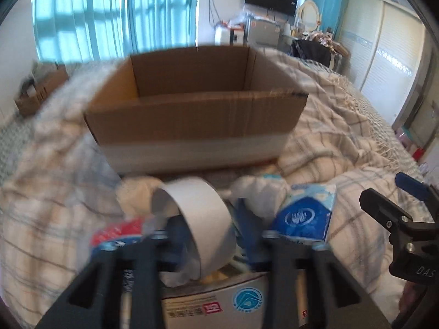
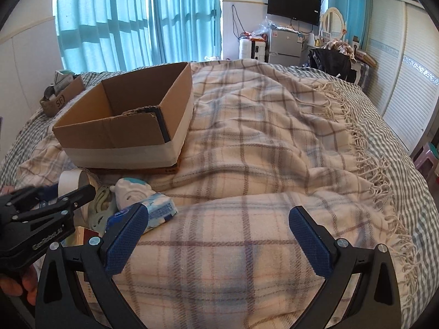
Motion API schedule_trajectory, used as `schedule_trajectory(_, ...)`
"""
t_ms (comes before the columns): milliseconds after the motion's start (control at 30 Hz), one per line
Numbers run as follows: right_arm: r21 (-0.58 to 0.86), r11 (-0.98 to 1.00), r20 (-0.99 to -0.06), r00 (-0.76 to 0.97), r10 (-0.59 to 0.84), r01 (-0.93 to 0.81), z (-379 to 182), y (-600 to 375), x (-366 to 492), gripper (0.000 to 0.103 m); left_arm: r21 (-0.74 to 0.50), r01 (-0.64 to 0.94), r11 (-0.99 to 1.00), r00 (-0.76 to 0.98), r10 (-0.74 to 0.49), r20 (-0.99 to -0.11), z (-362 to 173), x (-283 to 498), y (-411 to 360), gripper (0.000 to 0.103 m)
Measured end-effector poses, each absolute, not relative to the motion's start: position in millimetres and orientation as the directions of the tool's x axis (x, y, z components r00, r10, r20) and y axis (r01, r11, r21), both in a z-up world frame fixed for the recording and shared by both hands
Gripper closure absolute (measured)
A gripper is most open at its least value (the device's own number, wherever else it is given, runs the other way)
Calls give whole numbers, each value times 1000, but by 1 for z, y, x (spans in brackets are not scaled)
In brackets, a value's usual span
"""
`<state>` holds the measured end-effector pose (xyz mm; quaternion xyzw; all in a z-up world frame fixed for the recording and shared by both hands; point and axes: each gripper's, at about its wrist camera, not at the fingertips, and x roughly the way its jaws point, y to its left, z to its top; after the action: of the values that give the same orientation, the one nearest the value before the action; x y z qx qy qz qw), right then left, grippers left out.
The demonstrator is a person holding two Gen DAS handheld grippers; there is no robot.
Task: Organize objects
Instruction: 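Grasp the white tape roll with the left gripper while the right grasps the blue tissue pack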
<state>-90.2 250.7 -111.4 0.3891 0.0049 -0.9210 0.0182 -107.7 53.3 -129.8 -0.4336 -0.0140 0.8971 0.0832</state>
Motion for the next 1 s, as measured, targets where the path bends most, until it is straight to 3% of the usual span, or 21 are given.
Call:
schedule_trajectory(200,6,-996,-723,-688,-63,85,-114,239,-90,0,-143,-162,-976,-627,214,-749,-116,-100,46,79)
schedule_trajectory(433,19,-990,-725,-680,-108,137,-109,211,-95,0,-116,-173,-978,-722,206,-661,-58,-95,27,80)
schedule_trajectory(533,14,-988,-750,-652,-110,151,-117,198,-103,0,-94,-166,-982,-736,187,-651,-47,-92,14,89)
schedule_trajectory(600,0,-988,-773,-627,-97,153,-127,189,-110,3,-97,-147,-984,-736,174,-654,-49,-90,2,89)
schedule_trajectory(800,77,-986,-802,-578,-151,151,-143,185,-118,19,-117,-105,-988,-712,157,-685,-66,-85,-24,90)
schedule_trajectory(967,36,-992,-775,-623,-104,121,-137,180,-108,58,-135,-93,-986,-696,162,-700,-78,-76,-34,90)
schedule_trajectory(1000,41,-993,-767,-633,-104,113,-134,182,-106,61,-137,-93,-986,-696,162,-700,-77,-74,-34,90)
